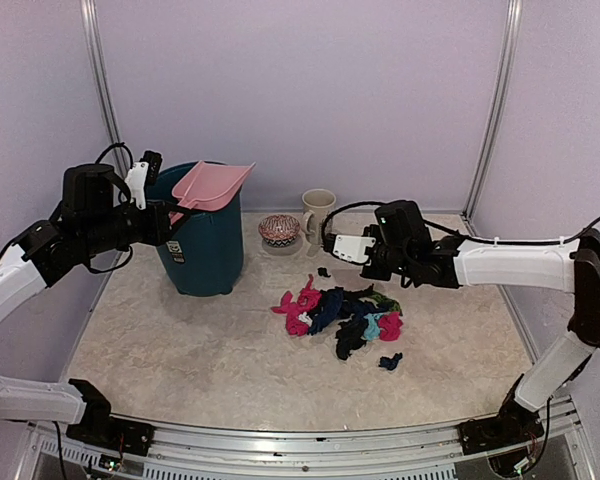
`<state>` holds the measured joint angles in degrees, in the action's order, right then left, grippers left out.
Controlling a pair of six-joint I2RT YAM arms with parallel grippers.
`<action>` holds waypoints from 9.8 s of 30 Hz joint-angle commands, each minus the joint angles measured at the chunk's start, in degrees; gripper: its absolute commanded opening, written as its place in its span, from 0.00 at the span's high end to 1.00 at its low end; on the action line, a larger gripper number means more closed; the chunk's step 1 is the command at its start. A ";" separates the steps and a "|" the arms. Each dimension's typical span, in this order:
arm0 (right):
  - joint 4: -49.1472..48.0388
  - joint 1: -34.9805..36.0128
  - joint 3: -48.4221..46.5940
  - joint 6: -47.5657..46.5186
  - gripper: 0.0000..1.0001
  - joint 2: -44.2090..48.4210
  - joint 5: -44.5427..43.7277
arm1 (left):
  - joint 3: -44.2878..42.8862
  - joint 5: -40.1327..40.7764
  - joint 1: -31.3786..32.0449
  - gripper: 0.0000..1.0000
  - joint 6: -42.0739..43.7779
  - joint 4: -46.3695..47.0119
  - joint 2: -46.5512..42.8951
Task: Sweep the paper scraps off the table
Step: Sweep the paper scraps at the center of the board, then sweep the paper scraps into the dustpan, then dump the paper scraps in the dustpan into the trash bin.
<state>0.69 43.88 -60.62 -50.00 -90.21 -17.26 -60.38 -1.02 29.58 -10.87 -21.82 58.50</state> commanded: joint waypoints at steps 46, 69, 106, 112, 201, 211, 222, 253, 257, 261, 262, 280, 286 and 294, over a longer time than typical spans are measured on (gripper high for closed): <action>4.75 13.25 9.50 1.33 1.00 11.41 9.18 | 0.61 1.02 -0.40 1.00 0.76 1.68 -0.34; -5.90 20.19 0.62 56.24 1.00 11.98 13.11 | 0.68 6.92 2.23 1.00 1.67 1.41 -1.66; 0.11 2.02 11.96 93.79 1.00 4.40 30.46 | -3.94 9.23 17.39 1.00 -1.25 -4.99 -1.90; 3.99 -1.91 14.96 91.64 1.00 10.99 28.22 | -2.77 9.93 22.45 1.00 -3.31 -4.90 -0.65; 22.92 15.71 -5.40 39.00 1.00 2.53 15.73 | 9.87 13.24 36.13 1.00 -11.73 4.37 34.28; 23.78 15.71 -3.60 40.87 1.00 7.18 2.66 | 14.37 16.30 39.01 1.00 -10.90 10.51 31.81; 23.10 15.65 -0.56 43.50 1.00 16.03 -8.29 | 18.63 17.68 39.53 1.00 -11.12 17.73 30.80; 26.66 15.63 6.51 55.66 1.00 28.23 -18.45 | 16.64 22.39 40.20 1.00 -8.08 26.04 29.35; 25.24 15.65 8.12 56.83 1.00 32.60 -21.64 | 15.99 23.13 40.05 1.00 -7.58 26.00 28.18; 24.55 15.65 9.29 57.47 1.00 36.27 -24.01 | 14.64 24.21 40.04 1.00 -6.81 25.15 26.71; 24.57 15.63 9.46 57.70 1.00 36.99 -24.46 | 14.37 24.50 40.05 1.00 -6.66 24.95 26.22; 24.31 15.70 12.95 59.72 1.00 39.80 -25.67 | 2.34 27.92 39.09 1.00 -3.19 9.76 19.00; 23.75 15.67 13.41 59.57 1.00 39.88 -25.72 | -3.87 26.81 36.93 1.00 -2.85 2.40 17.08; 22.52 15.68 14.11 59.10 1.00 39.69 -25.68 | -13.40 24.66 31.93 1.00 -2.32 -7.87 15.55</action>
<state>25.89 59.11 -47.48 8.91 -50.98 -41.67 -69.23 24.88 63.79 -14.35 -23.22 76.01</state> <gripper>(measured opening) 0.048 0.247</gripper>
